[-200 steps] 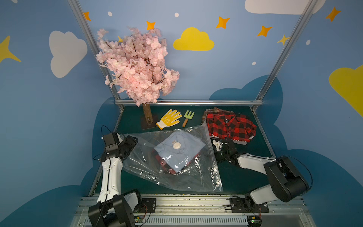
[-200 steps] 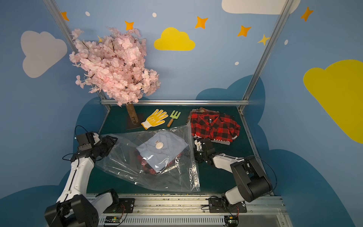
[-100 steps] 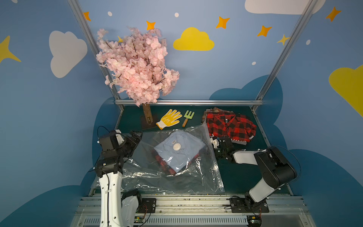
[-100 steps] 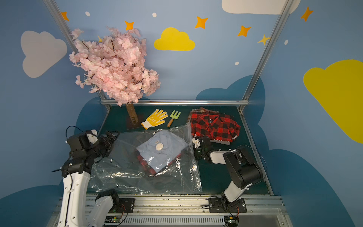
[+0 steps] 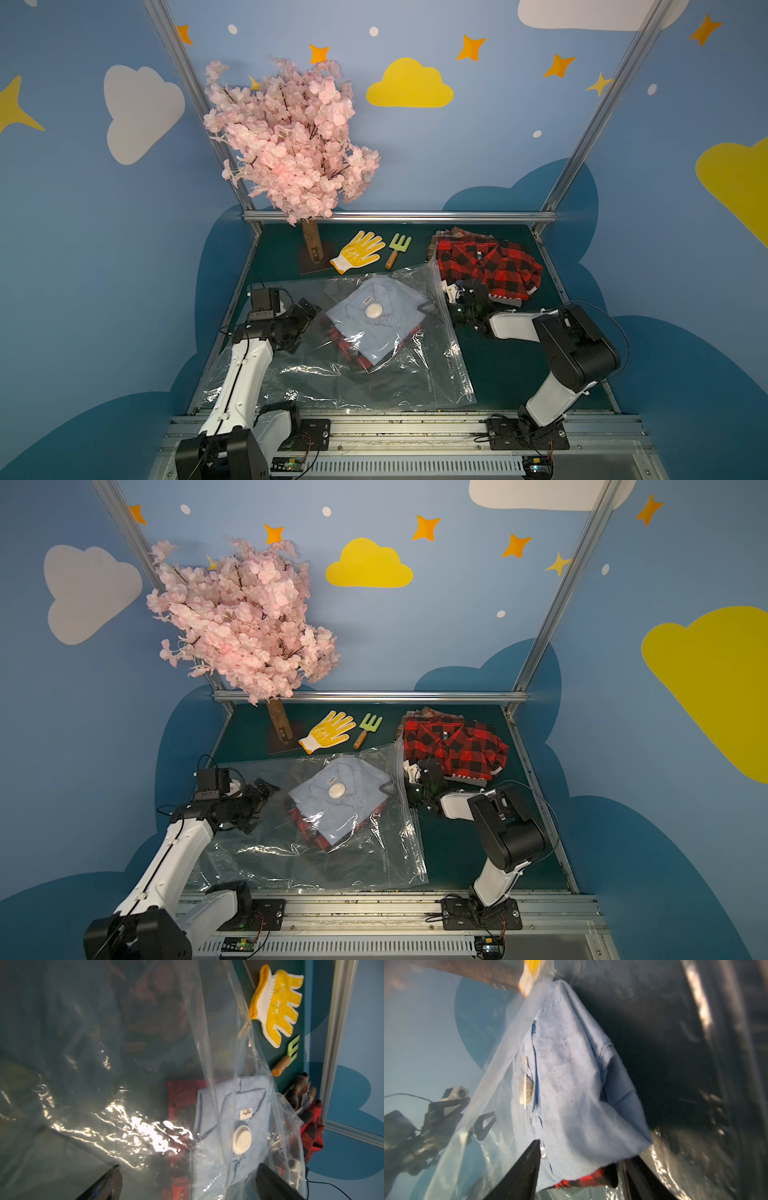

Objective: Take the shirt out of the vacuum bag
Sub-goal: Take out the shirt from the vacuum bag.

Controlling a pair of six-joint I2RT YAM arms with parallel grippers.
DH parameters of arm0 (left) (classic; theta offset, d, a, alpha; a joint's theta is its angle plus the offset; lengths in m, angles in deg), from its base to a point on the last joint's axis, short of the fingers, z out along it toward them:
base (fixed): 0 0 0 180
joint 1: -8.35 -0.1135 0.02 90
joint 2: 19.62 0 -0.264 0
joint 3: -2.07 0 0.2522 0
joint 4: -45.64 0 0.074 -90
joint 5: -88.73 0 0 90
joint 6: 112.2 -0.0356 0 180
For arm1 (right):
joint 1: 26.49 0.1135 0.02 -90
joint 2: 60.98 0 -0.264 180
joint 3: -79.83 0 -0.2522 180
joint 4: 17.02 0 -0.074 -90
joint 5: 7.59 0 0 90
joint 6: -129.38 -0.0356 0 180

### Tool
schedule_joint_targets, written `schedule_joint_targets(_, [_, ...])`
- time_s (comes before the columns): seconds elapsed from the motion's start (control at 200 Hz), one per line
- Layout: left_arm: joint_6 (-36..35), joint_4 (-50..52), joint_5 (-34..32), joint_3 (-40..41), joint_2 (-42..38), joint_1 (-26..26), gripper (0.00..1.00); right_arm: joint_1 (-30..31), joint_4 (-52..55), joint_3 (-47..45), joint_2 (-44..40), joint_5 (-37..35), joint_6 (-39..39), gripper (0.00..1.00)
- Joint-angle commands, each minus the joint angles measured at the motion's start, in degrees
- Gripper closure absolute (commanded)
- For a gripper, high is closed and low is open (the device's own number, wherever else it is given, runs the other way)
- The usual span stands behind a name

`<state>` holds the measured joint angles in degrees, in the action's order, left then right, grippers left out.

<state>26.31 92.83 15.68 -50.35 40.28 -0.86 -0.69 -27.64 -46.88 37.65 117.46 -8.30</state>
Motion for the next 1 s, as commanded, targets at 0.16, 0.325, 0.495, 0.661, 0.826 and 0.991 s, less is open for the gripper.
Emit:
schedule_joint_targets(0.16, [-0.04, -4.04, -8.27, 0.51, 8.91, -1.54, 0.00, -0.01, -2.09, 0.40, 1.27, 0.24, -1.26, 0.65])
schedule_joint_targets(0.325, [-0.50, -5.65, -7.41, 0.07, 15.86, -3.83, 0.00, 0.08, -1.40, -2.88, -2.66, -0.29, -1.75, 0.92])
schedule_joint_targets(0.495, [-0.69, -7.56, -7.75, 0.27, 21.59, -4.89, 0.00, 0.73, 1.46, -6.17, -7.74, -0.53, -2.09, 1.00])
schedule_joint_targets(0.661, [-0.20, -9.16, -8.06, 0.86, 24.30, -5.20, 0.00, 0.80, 9.25, -8.44, -15.47, -2.57, -1.28, 1.00])
schedule_joint_targets(0.826, [0.49, -10.25, -8.20, 1.44, 25.76, -5.46, 0.00, 0.69, 17.14, -10.57, -23.43, -4.78, -1.61, 1.00])
schedule_joint_targets(0.991, [0.75, -11.24, -7.73, 1.83, 27.39, -5.64, 0.01, -0.09, 23.93, -13.67, -31.75, -6.92, -2.59, 1.00])
